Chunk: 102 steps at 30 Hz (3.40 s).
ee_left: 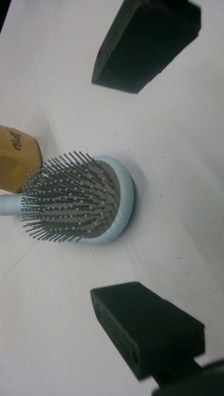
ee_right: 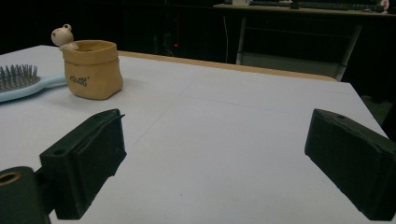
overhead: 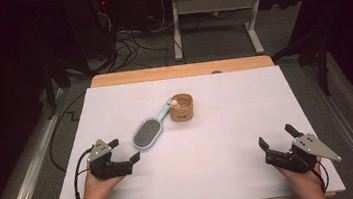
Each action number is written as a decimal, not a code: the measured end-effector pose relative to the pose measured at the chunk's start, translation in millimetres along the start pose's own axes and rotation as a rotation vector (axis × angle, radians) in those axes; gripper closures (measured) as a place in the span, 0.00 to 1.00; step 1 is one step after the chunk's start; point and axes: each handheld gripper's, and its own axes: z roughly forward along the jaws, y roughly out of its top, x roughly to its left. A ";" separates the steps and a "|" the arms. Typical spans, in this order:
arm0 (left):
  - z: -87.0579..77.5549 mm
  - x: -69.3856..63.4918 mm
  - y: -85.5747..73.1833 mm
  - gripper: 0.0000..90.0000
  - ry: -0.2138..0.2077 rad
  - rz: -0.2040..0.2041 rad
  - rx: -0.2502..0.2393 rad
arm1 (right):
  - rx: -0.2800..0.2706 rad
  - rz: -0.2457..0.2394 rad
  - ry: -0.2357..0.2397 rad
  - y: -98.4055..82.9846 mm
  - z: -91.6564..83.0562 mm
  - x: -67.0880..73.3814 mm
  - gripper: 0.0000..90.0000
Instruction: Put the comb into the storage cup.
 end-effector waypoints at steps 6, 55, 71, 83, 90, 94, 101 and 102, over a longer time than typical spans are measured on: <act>-2.0 0.1 0.5 0.00 0.010 0.012 -0.025 | -0.027 -0.006 0.037 1.5 -0.4 3.3 0.00; 83.3 -8.1 78.1 0.01 0.088 0.091 0.564 | -0.006 -0.033 0.058 -2.3 -2.7 2.4 0.00; 118.1 -13.8 81.0 0.04 0.126 0.096 0.657 | -0.006 -0.032 0.057 -2.6 -2.4 1.9 0.00; 122.6 -5.2 80.8 0.08 0.112 0.027 0.664 | -0.002 -0.031 0.057 -3.0 -2.2 2.2 0.00; 123.2 -3.4 80.9 0.09 0.096 0.034 0.671 | 0.000 -0.034 0.057 -2.9 -2.0 2.7 0.00; 123.0 -2.1 80.6 0.09 0.083 0.035 0.670 | 0.002 -0.030 0.060 -2.9 -1.5 2.9 0.00; 123.0 -3.6 79.8 0.10 0.096 0.031 0.666 | 0.004 -0.020 0.055 -3.4 -2.1 2.1 0.00; 123.1 -4.1 80.0 0.10 0.099 0.034 0.668 | 0.006 -0.016 0.055 -3.4 -2.2 1.8 0.00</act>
